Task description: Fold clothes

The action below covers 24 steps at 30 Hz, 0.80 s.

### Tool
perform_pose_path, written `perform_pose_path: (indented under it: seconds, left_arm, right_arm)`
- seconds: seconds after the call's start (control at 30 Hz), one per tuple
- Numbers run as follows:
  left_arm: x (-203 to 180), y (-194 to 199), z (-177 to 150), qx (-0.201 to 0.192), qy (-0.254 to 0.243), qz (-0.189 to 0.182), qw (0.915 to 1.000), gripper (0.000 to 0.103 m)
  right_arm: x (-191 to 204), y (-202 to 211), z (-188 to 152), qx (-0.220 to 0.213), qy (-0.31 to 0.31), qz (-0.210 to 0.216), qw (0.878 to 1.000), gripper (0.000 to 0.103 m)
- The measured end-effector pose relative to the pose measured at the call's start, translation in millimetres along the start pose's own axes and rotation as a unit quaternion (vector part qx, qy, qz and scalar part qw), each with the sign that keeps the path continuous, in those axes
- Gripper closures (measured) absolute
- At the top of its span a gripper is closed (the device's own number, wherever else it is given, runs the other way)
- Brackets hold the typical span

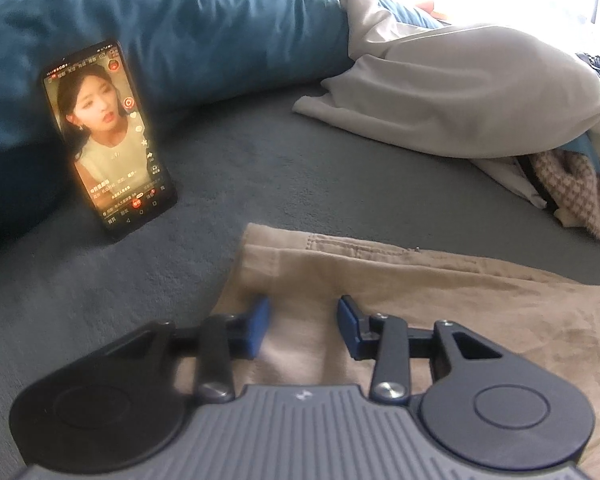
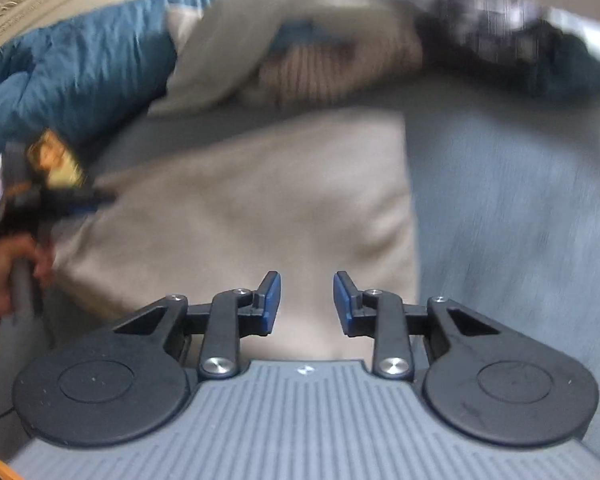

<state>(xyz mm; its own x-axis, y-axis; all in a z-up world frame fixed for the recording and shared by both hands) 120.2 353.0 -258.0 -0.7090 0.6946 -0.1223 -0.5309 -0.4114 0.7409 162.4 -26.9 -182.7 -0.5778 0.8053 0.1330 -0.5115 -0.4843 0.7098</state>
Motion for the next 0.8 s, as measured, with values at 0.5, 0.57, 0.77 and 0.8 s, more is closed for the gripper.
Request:
perform_pose_path:
  seconds: [0.5, 0.57, 0.77, 0.8]
  left_arm:
    - [-19.4, 32.3, 24.7, -0.027, -0.044, 0.039, 0.9979, 0.044]
    - [-45.1, 48.4, 31.5, -0.053, -0.049, 0.012, 0.9973, 0.038]
    - [-186.5, 55.6, -2.2, -0.008, -0.118, -0.172, 0.9781, 0.031]
    - [-211.5, 54.3, -14.1, 0.006, -0.134, -0.2, 0.9705, 0.031]
  right_arm:
    - [-58.9, 6.5, -43.0, -0.001, -0.164, 0.041, 0.986, 0.064]
    - [-72.2, 1.4, -46.5, 0.001, -0.198, 0.06, 0.978, 0.058]
    - [-85.1, -24.2, -60.0, 0.034, -0.248, 0.127, 0.96, 0.058]
    - [-85.4, -26.1, -61.5, 0.037, -0.254, 0.138, 0.956, 0.057]
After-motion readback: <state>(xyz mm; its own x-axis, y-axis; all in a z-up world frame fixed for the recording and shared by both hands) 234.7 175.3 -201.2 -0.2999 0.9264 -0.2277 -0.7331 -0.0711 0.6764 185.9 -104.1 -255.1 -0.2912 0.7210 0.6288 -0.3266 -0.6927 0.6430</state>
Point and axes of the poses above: each gripper's, at about its wrist camera, not at the fingertips, and y roughly against the way its jaws point, x to its left, z to its top, the point moved 8 cm from there along -y, roughly the way its jaws point, and after that the axes turned 9 degrees about y, right-handed, at the moved point
